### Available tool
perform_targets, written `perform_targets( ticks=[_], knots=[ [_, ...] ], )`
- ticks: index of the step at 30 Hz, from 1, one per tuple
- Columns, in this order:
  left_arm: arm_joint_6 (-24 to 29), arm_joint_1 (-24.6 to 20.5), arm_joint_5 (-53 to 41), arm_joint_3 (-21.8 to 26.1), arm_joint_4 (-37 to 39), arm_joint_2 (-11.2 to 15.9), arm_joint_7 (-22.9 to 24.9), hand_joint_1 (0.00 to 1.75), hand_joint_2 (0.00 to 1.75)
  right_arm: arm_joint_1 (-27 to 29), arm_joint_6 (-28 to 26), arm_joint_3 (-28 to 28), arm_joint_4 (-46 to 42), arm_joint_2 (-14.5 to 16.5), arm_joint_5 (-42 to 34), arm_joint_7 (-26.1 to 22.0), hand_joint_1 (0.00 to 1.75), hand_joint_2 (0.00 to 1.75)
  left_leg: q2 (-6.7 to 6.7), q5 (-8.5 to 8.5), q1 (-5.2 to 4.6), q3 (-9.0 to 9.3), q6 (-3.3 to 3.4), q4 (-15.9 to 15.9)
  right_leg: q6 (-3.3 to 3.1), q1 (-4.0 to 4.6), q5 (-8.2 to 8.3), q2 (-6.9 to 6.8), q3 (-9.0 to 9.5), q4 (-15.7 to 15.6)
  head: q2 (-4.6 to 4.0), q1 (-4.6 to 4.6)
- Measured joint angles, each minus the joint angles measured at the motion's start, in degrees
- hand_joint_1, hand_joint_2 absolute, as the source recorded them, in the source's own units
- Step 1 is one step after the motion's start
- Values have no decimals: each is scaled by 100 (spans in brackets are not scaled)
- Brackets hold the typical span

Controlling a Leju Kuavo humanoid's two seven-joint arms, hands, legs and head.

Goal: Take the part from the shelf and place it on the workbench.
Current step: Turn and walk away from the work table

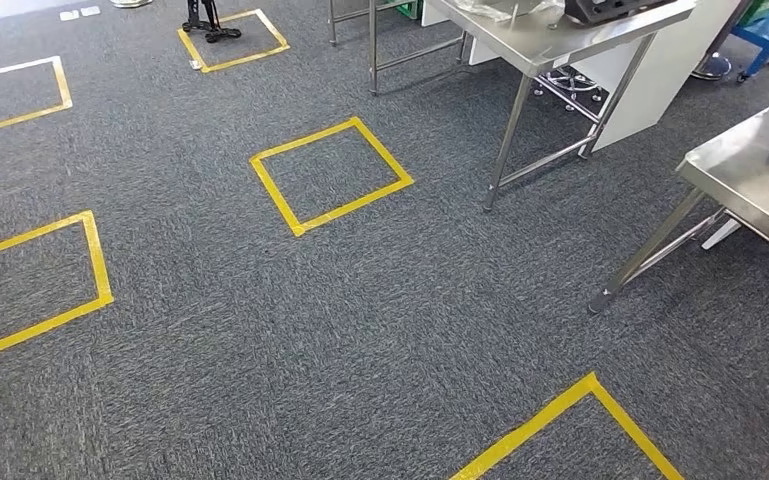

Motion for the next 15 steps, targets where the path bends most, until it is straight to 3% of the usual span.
perform_targets(
  ticks=[2, 4, 5, 6, 7, 8, 11, 13, 15],
  knots=[
    [-2, 12, 5, 0, 0, -6, -5, 0, 0, 10, 1, 0, 1, 1, 3, 10, 0, 0, -101, 142, 11, -78, 75, -34, 64, -28, -280, 319, -93, 243, 0, 3],
    [-9, -3, 7, 0, 0, -22, -15, 0, 0, 37, 1, 0, 2, 0, 7, 22, 0, 0, -230, 252, -1, -213, 124, -32, 73, -39, -816, 638, -320, 896, 0, 6],
    [-13, -8, 5, 0, 0, -32, -21, 0, 0, 48, 1, 0, 2, 0, 8, 27, 0, 0, -305, 302, -13, -290, 135, -23, 65, -37, -1014, 689, -424, 1238, 0, 7],
    [-16, -6, 3, 0, 0, -40, -26, 0, 0, 53, 1, 0, 3, 0, 10, 30, 0, 0, -384, 348, -23, -363, 135, -12, 53, -36, -1097, 707, -460, 1442, 0, 7],
    [-17, 2, 1, 0, 0, -44, -30, 0, 0, 54, 1, 0, 3, 0, 12, 31, 0, 0, -462, 388, -29, -429, 129, 3, 37, -32, -1063, 716, -398, 1437, 0, 6],
    [-17, 10, -1, 0, 0, -46, -33, 0, 0, 53, 0, 0, 3, 0, 14, 31, 0, 0, -541, 425, -31, -487, 118, 19, 15, -28, -924, 734, -212, 1185, 0, 7],
    [-9, 15, -4, 0, 0, -58, -41, 0, 0, 56, -18, 0, 3, -6, 20, 30, 0, 0, -753, 535, -39, -615, 50, 58, -70, -6, -499, 1006, 468, 21, 0, 5],
    [2, 22, -11, 0, 0, -69, -44, 0, 0, 47, -32, 0, 3, -10, 30, 26, 0, 0, -842, 617, -35, -670, -21, 54, -110, 25, -434, 1081, 532, -182, 0, 3],
    [13, 48, -19, 0, 0, -73, -44, 0, 0, 24, -39, 0, 3, -1, 36, 24, 0, 0, -901, 679, -22, -720, -94, 50, -171, 31, -334, 949, 487, -199, 0, 2]
  ],
)
